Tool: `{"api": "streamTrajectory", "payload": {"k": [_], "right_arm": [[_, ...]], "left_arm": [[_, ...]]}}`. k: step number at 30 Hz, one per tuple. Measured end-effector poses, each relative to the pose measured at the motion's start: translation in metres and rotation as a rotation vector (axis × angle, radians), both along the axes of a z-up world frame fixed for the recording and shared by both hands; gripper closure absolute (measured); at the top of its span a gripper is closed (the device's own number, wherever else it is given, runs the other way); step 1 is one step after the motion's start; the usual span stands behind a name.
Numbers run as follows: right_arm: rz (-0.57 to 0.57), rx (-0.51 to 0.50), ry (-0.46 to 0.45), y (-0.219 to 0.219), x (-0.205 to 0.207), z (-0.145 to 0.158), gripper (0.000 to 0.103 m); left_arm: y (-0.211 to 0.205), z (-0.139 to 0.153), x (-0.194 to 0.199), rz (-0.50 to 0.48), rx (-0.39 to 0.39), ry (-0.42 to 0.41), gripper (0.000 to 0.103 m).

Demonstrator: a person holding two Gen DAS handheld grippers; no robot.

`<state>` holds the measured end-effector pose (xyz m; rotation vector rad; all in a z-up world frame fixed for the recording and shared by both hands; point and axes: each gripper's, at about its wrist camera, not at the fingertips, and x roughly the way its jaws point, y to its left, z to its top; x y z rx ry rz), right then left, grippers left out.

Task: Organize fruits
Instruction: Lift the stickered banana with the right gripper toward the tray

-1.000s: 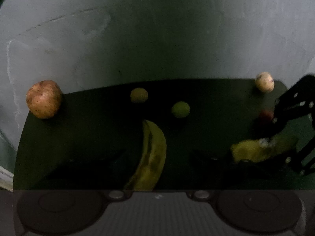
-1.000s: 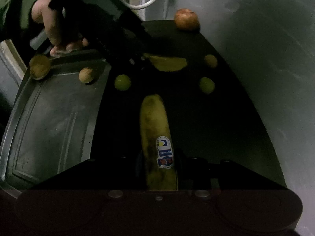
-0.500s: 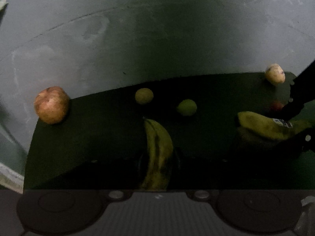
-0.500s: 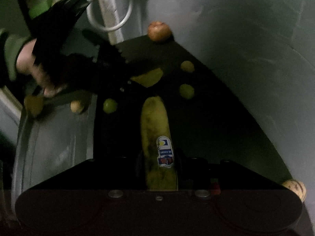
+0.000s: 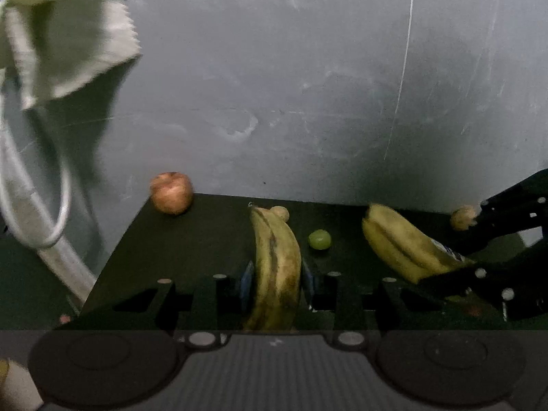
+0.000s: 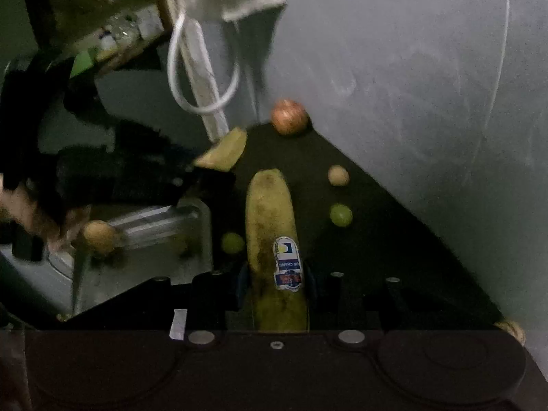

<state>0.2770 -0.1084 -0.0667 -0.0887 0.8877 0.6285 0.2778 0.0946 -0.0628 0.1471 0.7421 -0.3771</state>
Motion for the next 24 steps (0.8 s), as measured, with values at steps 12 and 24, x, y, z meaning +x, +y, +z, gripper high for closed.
{"api": "streamTrajectory", "payload": {"k": [12,24], "right_arm": [[0.077,0.102,-0.096,-0.015,-0.053,0.069,0.067],[0.193,0.133,-0.082,-0.008,-0.110,0.077,0.067]], "left_arm": [[0.018,0.041,-0.114,0.320,-0.095,-0.060,0.071],[0.032,0.025,-0.212,0.545,-0.117,-0.024,0.070]]}}
